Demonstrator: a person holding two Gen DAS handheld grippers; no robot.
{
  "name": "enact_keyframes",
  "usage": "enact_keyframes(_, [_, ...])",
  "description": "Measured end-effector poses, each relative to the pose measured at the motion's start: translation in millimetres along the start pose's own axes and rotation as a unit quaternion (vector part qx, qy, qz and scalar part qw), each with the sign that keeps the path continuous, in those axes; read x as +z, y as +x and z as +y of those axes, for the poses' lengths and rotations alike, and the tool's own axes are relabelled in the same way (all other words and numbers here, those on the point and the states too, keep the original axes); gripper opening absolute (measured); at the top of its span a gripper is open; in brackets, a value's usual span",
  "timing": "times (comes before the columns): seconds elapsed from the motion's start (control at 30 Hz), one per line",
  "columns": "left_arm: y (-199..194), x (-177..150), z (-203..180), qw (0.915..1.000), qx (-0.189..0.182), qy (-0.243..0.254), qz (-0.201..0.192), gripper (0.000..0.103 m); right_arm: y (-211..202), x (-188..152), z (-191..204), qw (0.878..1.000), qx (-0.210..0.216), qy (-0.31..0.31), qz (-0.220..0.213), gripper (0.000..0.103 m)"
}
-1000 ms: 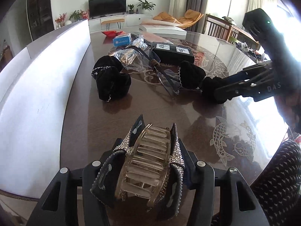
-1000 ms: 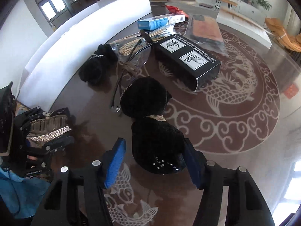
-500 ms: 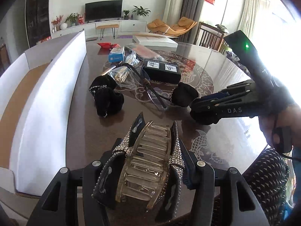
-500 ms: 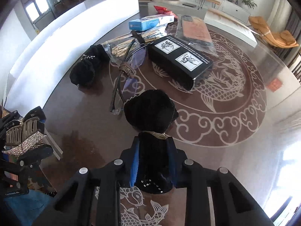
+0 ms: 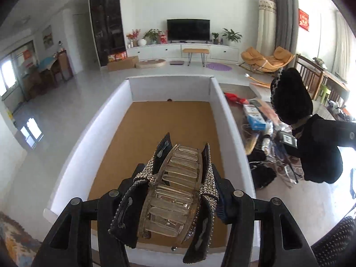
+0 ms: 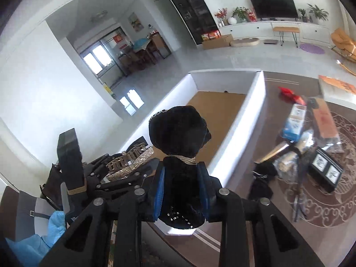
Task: Organize objects
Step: 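Drop the clip into the white tray with the left tool while the right tool drops the pouch in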
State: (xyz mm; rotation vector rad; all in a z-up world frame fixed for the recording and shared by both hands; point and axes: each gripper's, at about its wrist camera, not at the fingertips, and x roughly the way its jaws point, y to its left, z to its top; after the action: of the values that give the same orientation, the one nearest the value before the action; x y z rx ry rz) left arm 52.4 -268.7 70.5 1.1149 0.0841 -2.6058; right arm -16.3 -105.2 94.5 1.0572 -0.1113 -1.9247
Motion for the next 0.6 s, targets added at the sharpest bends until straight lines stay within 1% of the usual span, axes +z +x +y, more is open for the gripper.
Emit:
enact_keyframes(0.03, [9, 0, 10, 0.9997, 0.020, -0.005, 0.016, 0.075, 16, 1, 5, 1.000, 0.009, 0.007, 0.005, 0.046])
enact_keyframes(0.1, [21, -3, 25, 0.9981, 0.051, -0.019, 0.030, 0.088, 38, 0, 6, 0.999, 0.013, 0.037, 0.013, 0.061])
enact_keyframes(0.2, [27, -12, 31, 0.9973, 0.057, -0.026, 0.039, 0.088, 35, -9, -4, 0.998, 0.016, 0.053, -0.001, 0.062])
enact_keyframes(0.23, [25, -15, 29, 0.9975, 0.056, -0.027, 0.035, 0.088, 28, -13, -9, 0.999, 0.007, 0.049, -0.009, 0.066])
enact_keyframes(0.27, [24, -17, 24, 0.9978, 0.053, -0.026, 0.031, 0.088, 19, -18, -17, 0.999, -0.011, 0.044, -0.017, 0.069])
enact_keyframes(0.3, [22, -19, 16, 0.9982, 0.050, -0.022, 0.026, 0.088, 9, -24, -24, 0.998, -0.035, 0.038, -0.028, 0.076])
enact_keyframes(0.33, [21, -19, 7, 0.9986, 0.046, -0.015, 0.022, 0.088, -1, -31, -33, 0.997, -0.062, 0.033, -0.038, 0.080])
enact_keyframes(0.43, [13, -17, -29, 0.9992, 0.038, 0.015, 0.004, 0.088, -21, -51, -62, 0.990, -0.130, 0.030, -0.048, 0.082])
enact_keyframes(0.53, [6, -9, -65, 0.9989, 0.025, 0.039, -0.005, 0.088, -35, -69, -89, 0.985, -0.162, 0.050, -0.040, 0.081])
enact_keyframes(0.6, [4, -7, -82, 0.9987, 0.013, 0.048, -0.008, 0.088, -42, -76, -102, 0.982, -0.179, 0.056, -0.040, 0.081])
